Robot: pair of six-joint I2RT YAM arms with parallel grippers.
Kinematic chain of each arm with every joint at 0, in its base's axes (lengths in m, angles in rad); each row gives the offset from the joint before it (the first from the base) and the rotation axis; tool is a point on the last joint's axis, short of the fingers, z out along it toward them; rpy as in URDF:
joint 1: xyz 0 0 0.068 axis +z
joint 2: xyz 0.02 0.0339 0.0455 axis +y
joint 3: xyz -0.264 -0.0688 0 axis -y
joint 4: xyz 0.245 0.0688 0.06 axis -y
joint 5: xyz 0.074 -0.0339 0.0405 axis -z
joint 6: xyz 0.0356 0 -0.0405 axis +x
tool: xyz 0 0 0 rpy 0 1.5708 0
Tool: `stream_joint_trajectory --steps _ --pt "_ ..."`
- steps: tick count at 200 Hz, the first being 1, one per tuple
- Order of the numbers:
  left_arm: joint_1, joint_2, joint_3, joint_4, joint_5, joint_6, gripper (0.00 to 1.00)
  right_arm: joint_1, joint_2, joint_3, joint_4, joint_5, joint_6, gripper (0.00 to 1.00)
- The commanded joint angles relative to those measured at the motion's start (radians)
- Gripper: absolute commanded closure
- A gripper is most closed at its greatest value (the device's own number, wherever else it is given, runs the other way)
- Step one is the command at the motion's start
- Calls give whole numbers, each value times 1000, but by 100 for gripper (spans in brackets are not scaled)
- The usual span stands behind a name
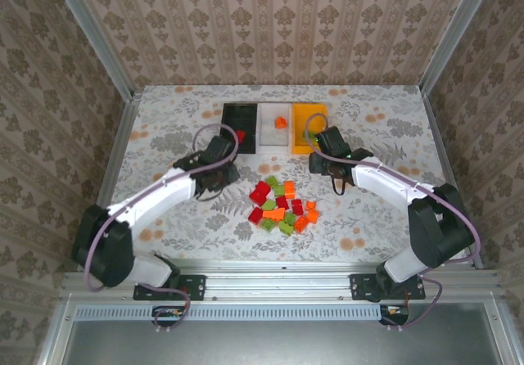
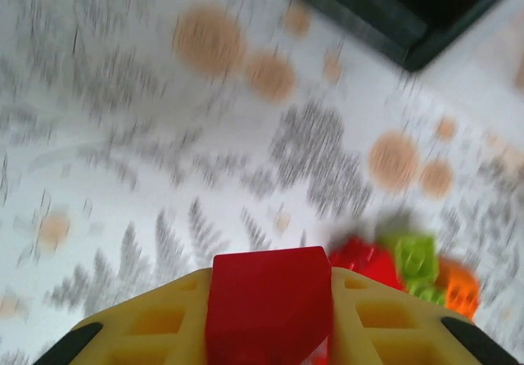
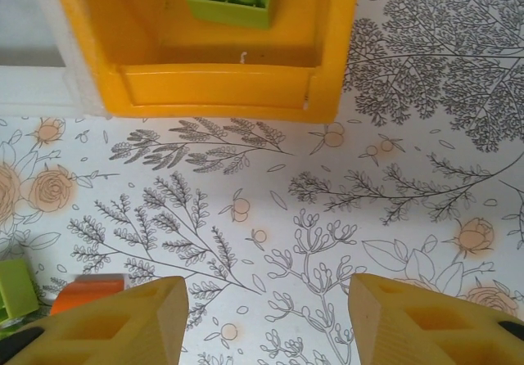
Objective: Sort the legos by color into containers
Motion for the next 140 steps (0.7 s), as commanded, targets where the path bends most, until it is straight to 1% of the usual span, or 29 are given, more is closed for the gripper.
stream_joint_trajectory --steps 1,22,35,51,66,67,75,82,91,101,113,118,127,140 --pt "64 148 186 36 33 194 68 -12 -29 -23 11 -20 26 45" --pt "101 331 385 21 56 266 66 -20 -29 -33 15 -25 29 45" --pt "126 433 488 -2 58 275 66 -25 -35 -37 14 -30 30 45" --pt "154 538 594 -16 73 287 66 -26 -45 -38 11 -35 32 45" --pt "156 614 686 -53 69 304 65 -27 -56 -34 5 -32 29 45" --pt "169 619 692 -55 71 304 65 -27 -56 -34 4 -31 29 45" --pt "187 649 732 -66 95 317 59 -29 -62 -34 1 -27 25 45" --pt "187 666 760 -76 107 324 50 -29 -66 -32 -3 -25 20 45" --pt "182 667 777 -83 118 334 43 -28 -74 -29 -6 -32 17 44" --pt "176 647 770 -71 123 347 32 -27 -76 -29 -5 -56 17 43" --pt "168 602 746 -57 120 357 16 -16 -70 -24 -8 -83 17 41" --pt "169 581 733 -51 116 361 11 -5 -62 -19 -14 -87 13 41" --pt "168 540 711 -50 108 364 6 21 -41 -6 -24 -86 6 40" --pt "168 463 656 -33 108 365 3 62 -1 14 -30 -78 -4 40"
